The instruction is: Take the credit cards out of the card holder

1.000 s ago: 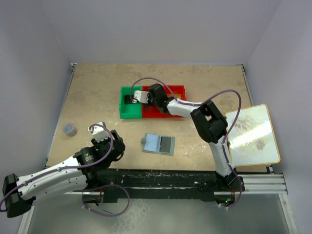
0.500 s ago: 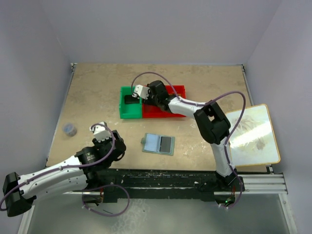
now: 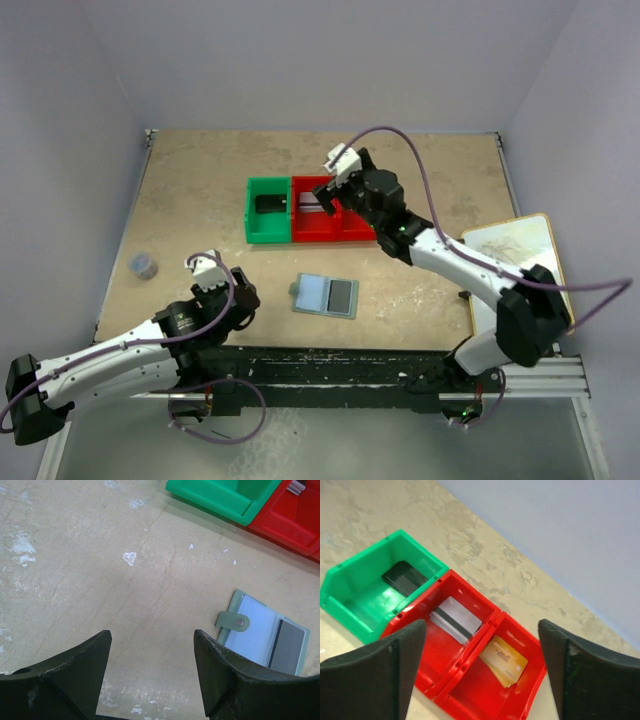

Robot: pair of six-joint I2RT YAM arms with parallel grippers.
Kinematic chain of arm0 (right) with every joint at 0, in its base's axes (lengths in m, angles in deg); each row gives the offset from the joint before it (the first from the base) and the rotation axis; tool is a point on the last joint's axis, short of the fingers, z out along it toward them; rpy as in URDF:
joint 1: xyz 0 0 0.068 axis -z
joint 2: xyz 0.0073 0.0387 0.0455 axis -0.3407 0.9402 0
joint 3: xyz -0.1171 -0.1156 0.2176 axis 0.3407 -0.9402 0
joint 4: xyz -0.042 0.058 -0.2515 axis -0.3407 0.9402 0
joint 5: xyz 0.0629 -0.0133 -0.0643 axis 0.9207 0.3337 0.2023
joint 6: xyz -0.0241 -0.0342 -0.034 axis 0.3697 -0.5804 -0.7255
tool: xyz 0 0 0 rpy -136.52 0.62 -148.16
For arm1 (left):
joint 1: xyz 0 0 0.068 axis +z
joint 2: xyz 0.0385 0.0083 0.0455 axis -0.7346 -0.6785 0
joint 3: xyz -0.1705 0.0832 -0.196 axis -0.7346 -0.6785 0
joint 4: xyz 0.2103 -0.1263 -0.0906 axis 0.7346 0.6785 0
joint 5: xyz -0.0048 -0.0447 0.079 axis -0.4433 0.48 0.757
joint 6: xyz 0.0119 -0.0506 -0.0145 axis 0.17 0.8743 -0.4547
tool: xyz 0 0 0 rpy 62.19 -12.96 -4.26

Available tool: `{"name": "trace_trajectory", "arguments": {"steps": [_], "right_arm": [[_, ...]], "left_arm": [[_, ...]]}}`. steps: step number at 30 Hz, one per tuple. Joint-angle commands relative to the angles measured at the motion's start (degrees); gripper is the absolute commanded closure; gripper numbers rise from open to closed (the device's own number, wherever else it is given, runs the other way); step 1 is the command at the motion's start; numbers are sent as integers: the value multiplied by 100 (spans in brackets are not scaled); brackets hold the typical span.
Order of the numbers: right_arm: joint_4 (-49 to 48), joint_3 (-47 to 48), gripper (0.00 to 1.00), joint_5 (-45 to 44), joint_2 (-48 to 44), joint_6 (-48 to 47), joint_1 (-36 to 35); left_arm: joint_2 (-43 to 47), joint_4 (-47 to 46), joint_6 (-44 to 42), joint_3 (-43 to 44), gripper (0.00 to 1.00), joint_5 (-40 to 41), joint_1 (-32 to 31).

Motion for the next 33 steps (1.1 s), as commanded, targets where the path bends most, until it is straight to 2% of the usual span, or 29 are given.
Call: {"name": "trace_trajectory", "arguments": {"steps": [1,3,5,8,12,13,16,18,22,28,33], "right_arm": [[-270,-760,0,-309,-971,2012,40],[53,-1206,0,-65,-1328,2776,74],[195,-1621,0,556,-1569,3436,83],[481,-2137,3,730,-1878,4279,73],[195,-3223,13,1011,-2681,5601,54],[-228,-4082,17,1369,-3140,6488,-15],[-818,-4758,25,1561,-3451,7185,-375],[-859,-4920,25,1461,-3487,7378,-640],[-332,-5006,25,1319,-3467,7466,-874],[-605,-5324,27,1464,-3480,7702,-896],[-811,-5468,32,1631,-3013,7595,-896]], "left_arm": [[73,-287,-99,292,35,-174,22],[52,-432,-105,278,35,-293,23],[-10,-666,-159,223,35,-427,23],[-266,-1114,-287,172,35,-642,23],[-989,-1695,-816,609,33,-944,96],[-1625,-2006,-1404,1038,32,-1320,382],[-2403,-2504,-2009,1361,32,-2088,928],[-2797,-2740,-2284,1617,32,-2252,992],[-3698,-3050,-2885,2158,32,-2913,1077],[-4744,-3365,-3166,2516,33,-3249,1086],[-5406,-3359,-3369,2863,35,-3433,1104]]}}
